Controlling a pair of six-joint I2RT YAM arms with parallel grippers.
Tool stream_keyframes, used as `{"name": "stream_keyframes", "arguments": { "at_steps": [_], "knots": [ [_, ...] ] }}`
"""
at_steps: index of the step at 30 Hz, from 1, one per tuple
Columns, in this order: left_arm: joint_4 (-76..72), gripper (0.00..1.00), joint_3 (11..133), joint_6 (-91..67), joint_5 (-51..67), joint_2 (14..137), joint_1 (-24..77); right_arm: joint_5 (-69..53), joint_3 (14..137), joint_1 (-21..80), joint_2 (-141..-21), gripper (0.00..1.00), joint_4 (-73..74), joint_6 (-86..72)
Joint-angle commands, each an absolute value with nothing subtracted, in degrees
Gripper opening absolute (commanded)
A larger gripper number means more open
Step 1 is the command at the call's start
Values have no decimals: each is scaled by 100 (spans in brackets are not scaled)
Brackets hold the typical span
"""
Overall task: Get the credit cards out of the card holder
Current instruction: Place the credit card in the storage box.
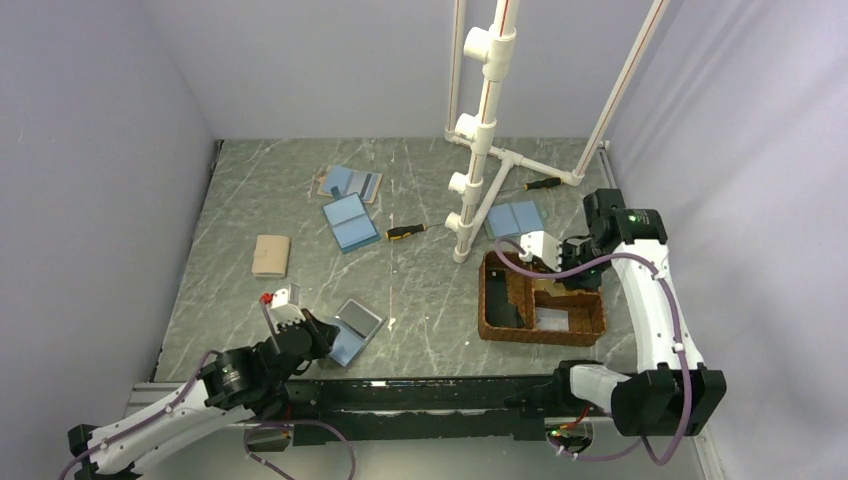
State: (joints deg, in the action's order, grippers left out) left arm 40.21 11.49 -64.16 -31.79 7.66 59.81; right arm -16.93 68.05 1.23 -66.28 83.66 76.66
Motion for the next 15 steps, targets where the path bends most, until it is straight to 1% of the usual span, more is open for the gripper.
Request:
{"name": "stream_keyframes", "arguments": {
  "at_steps": [1, 6, 15],
  "knots": [
    [4039, 0, 1204, -6466, -3278, 552, 5980, -1476, 7140, -317, -6758, 0, 8546, 8366],
    [4125, 0, 1213, -6512, -3304, 408, 5978, -1292, 7353, -569, -6883, 0, 8537, 8497],
    [4172, 0, 1248, -6588, -3366, 394, 5977, -662, 7559, -618, -7191, 0, 8318, 8512]
  ]
}}
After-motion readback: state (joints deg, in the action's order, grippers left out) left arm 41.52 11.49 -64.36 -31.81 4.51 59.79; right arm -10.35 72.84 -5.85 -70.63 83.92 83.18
